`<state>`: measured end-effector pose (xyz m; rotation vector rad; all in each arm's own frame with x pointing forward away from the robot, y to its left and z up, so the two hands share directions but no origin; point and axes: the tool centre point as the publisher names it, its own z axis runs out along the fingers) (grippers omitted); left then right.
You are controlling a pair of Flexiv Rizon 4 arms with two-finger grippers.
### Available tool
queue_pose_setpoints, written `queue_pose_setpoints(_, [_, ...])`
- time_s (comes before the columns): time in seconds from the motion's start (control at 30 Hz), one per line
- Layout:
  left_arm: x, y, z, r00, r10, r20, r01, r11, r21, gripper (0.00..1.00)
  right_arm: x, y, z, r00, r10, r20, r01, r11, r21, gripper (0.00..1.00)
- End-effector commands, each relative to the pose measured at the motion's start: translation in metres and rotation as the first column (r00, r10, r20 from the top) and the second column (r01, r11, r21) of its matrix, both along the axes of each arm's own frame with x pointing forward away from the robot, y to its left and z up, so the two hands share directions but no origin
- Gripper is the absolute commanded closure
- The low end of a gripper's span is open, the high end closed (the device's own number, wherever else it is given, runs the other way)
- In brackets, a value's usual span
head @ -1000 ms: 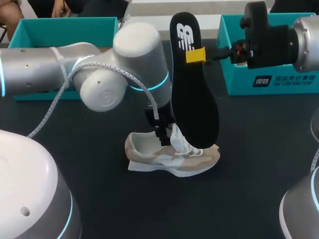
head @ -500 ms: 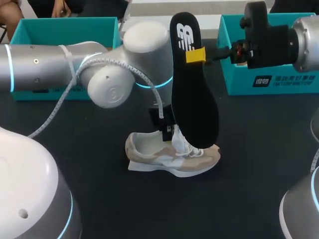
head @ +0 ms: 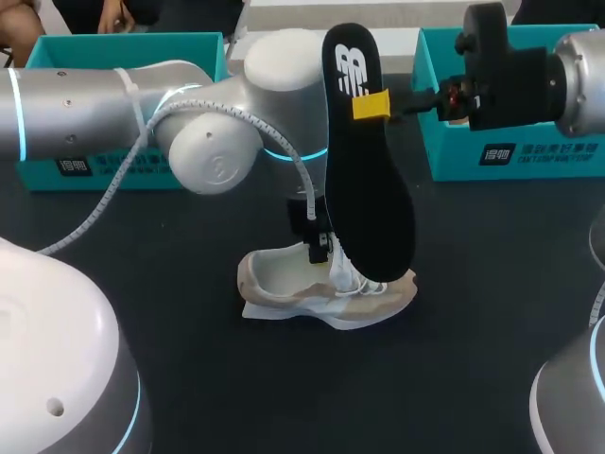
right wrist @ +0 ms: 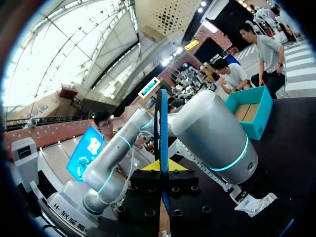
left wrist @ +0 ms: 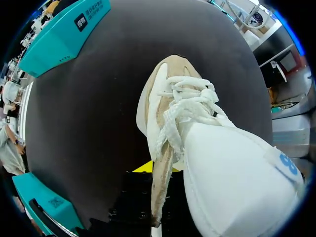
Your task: Take the shoe out of the shoebox, open the shoe tongue, remove and reinsert the insole, then place the shoe into the shoebox
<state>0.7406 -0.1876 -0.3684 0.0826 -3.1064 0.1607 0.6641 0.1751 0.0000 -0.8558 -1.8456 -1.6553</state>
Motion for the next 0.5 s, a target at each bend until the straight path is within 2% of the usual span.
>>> queue_pose_setpoints(0.03, [0.0, 0.001, 0.001, 1.0, 0.0, 0.001, 0.0, 1.0, -0.001, 1.0, 0.002, 0.003, -0.001, 1.0, 0.0, -0.001, 0.0, 1.0, -0.002, 1.0])
queue_pose_setpoints(0.2, [0.0, 0.001, 0.001, 1.0, 0.0, 0.001, 0.0, 1.0, -0.001, 1.0, 0.002, 0.003, -0.001, 1.0, 0.0, -0.001, 0.0, 1.0, -0.002, 1.0])
queue_pose_setpoints(0.33, [0.007, 0.005, 0.021, 0.958, -0.247, -0.147, 0.247, 0.969, -0.019, 1.0, 0.002, 0.003, -0.001, 1.0, 0.0, -0.001, 0.0, 1.0, -0.002, 1.0])
queue_pose_setpoints(0.37, [0.008, 0.007, 0.027, 0.904, -0.371, -0.212, 0.369, 0.928, -0.049, 1.0, 0.002, 0.003, -0.001, 1.0, 0.0, -0.001, 0.0, 1.0, -0.002, 1.0])
queue_pose_setpoints(0.43, [0.011, 0.01, 0.033, 0.807, -0.508, -0.301, 0.506, 0.858, -0.089, 1.0, 0.002, 0.003, -0.001, 1.0, 0.0, -0.001, 0.0, 1.0, -0.002, 1.0])
queue_pose_setpoints(0.47, [0.013, 0.011, 0.034, 0.784, -0.539, -0.308, 0.541, 0.837, -0.088, 1.0, 0.002, 0.003, -0.001, 1.0, 0.0, -0.001, 0.0, 1.0, -0.002, 1.0])
queue_pose_setpoints(0.5, [0.014, 0.01, 0.033, 0.69, -0.628, -0.359, 0.644, 0.76, -0.093, 1.0, 0.002, 0.003, -0.001, 1.0, 0.0, -0.001, 0.0, 1.0, -0.002, 1.0])
